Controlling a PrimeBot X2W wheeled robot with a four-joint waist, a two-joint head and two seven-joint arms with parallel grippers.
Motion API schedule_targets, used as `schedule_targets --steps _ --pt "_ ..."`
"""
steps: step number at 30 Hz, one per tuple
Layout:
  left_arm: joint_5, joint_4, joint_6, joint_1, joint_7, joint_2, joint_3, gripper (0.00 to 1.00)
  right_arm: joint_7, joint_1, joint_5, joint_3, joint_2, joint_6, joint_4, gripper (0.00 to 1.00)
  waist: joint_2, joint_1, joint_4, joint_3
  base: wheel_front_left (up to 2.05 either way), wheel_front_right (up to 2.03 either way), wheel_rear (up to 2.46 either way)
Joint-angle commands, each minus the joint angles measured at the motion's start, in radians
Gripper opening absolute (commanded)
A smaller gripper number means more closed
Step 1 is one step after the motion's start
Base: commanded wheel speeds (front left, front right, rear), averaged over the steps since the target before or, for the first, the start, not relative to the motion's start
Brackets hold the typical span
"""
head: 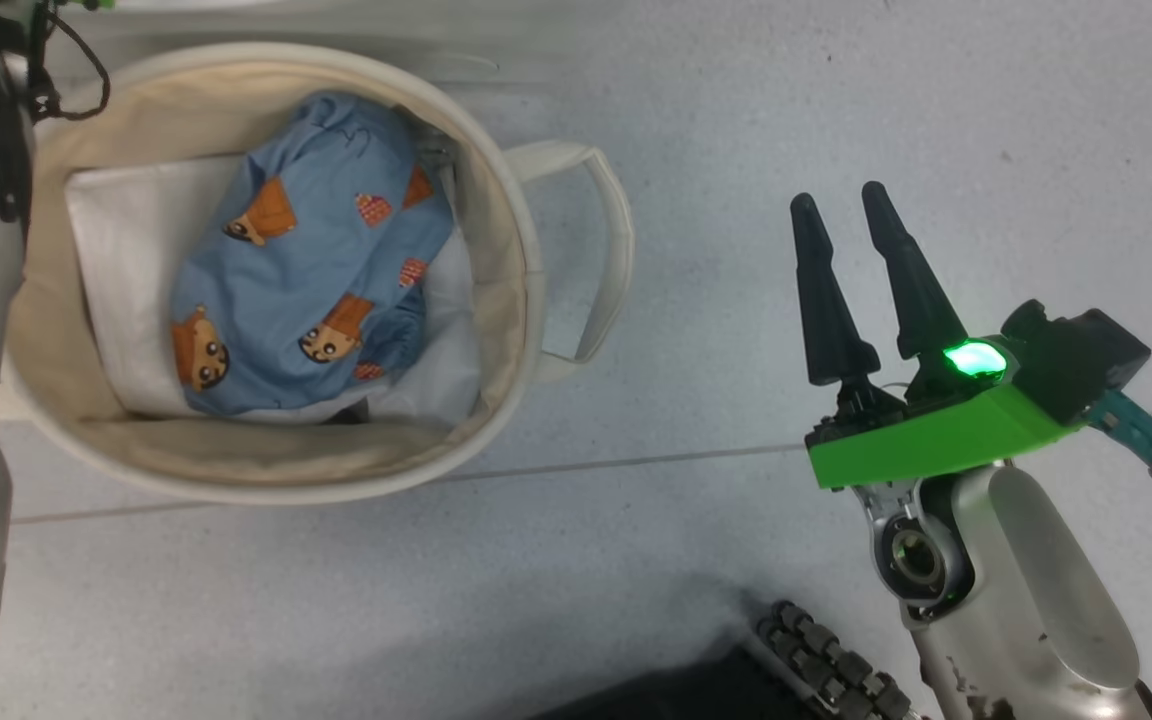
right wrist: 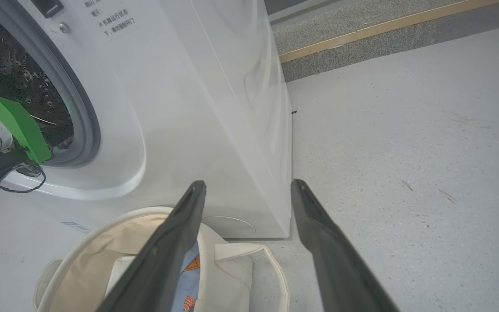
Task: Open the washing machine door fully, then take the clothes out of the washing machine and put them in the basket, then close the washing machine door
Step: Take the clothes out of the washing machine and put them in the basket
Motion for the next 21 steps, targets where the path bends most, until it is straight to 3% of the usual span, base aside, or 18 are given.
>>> schedule_targets --steps 1,13,21 --pt "-0.014 -0.028 0.01 -0.025 -0.042 0.035 0.015 0.0 -0.012 0.023 -0.013 0.016 0.002 0.001 -0.023 1.0 0.0001 0.0 0.008 -0.017 0.0 0.0 0.0" --pt "-0.07 -0.115 0.042 0.062 -0.208 0.018 0.047 0.0 -0.012 0.041 -0.038 0.018 0.002 0.001 -0.003 1.0 0.0001 0.0 0.042 -0.131 0.0 0.0 0.0" --pt "-0.082 -0.439 0.071 0.243 -0.212 0.041 0.074 0.0 -0.012 0.068 -0.045 0.036 0.002 0.001 0.019 1.0 0.0001 0.0 0.062 -0.235 0.0 0.0 0.0"
